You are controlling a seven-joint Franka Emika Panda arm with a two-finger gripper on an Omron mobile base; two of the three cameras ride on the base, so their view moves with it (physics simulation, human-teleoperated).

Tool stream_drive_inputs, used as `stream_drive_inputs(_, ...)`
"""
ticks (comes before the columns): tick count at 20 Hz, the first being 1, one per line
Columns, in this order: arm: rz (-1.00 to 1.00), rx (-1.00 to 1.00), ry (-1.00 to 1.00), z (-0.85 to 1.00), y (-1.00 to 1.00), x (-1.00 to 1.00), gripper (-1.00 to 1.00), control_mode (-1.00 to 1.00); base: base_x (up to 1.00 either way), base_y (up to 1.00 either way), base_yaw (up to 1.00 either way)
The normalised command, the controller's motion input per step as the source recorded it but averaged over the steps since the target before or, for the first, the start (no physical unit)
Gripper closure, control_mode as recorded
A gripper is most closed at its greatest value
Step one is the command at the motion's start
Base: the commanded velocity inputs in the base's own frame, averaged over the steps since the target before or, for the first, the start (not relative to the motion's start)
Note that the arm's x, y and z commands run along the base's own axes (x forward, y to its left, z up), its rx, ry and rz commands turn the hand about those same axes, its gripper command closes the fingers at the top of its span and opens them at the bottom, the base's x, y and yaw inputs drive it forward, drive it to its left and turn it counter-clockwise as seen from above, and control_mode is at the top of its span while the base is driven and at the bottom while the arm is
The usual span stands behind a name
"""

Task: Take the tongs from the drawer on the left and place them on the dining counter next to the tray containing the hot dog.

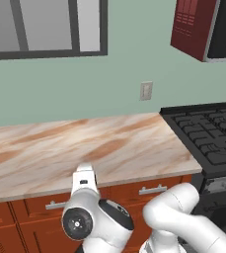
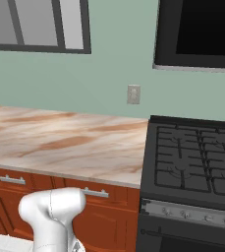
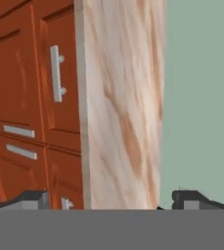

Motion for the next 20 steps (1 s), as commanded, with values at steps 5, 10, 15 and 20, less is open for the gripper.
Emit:
stream_drive_inputs(5,0.03,-0.14,-0.20,-0.43,0.02,0.01,-1.00,-1.00,0.00,0.00,0.00)
stream_drive_inputs(10,0.01,-0.13,-0.20,-0.49,0.12,0.12,-1.00,-1.00,0.00,0.00,0.00)
stream_drive_inputs(15,0.05,-0.03,-0.06,-0.36,0.20,0.26,-1.00,-1.00,0.00,0.00,0.00)
stream_drive_inputs(20,0.03,0.00,0.00,-0.25,0.26,0.33,-1.00,-1.00,0.00,0.00,0.00)
